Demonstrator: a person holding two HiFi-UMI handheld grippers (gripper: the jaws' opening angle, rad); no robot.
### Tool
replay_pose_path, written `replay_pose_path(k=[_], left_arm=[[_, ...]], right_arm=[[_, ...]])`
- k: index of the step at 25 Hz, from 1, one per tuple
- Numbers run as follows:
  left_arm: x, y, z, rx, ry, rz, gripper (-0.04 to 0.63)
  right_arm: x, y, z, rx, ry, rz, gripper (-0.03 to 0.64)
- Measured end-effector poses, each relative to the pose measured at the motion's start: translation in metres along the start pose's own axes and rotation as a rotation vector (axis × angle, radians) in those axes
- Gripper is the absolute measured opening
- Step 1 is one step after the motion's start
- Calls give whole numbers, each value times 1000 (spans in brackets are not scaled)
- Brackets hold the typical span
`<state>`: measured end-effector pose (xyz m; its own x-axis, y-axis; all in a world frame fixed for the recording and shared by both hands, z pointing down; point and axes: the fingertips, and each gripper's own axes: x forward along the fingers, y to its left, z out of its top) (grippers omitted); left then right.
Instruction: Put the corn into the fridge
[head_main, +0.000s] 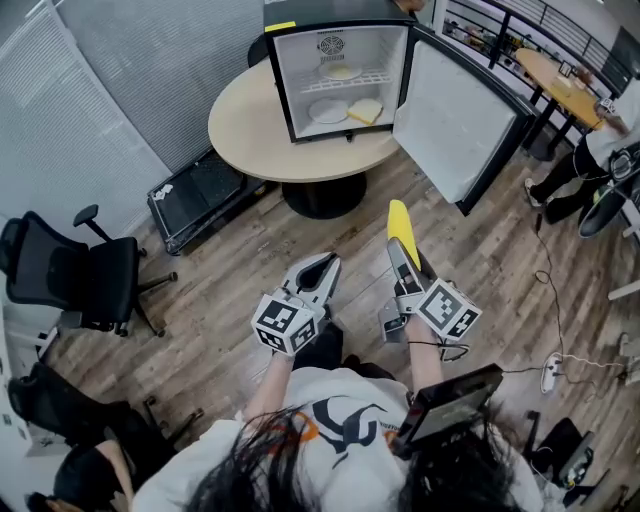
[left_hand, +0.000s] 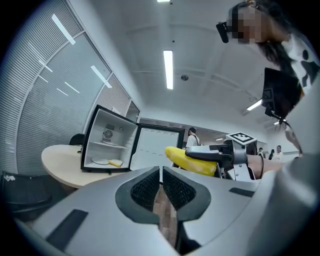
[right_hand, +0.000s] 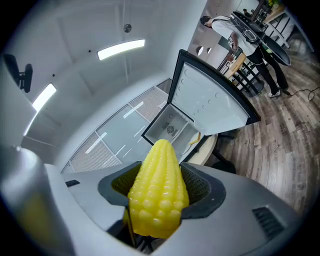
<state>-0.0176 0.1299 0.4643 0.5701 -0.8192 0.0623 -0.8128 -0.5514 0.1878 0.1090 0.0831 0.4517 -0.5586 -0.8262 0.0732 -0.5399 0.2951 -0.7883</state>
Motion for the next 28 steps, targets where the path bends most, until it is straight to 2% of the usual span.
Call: replay_pose_path(k=[14, 28], left_arm=[[58, 51, 8, -13, 23, -25, 14], [139, 144, 40, -6, 27, -89, 14]], right_arm=[[58, -30, 24, -7, -6, -57, 252], [168, -40, 56, -11, -30, -101, 252]])
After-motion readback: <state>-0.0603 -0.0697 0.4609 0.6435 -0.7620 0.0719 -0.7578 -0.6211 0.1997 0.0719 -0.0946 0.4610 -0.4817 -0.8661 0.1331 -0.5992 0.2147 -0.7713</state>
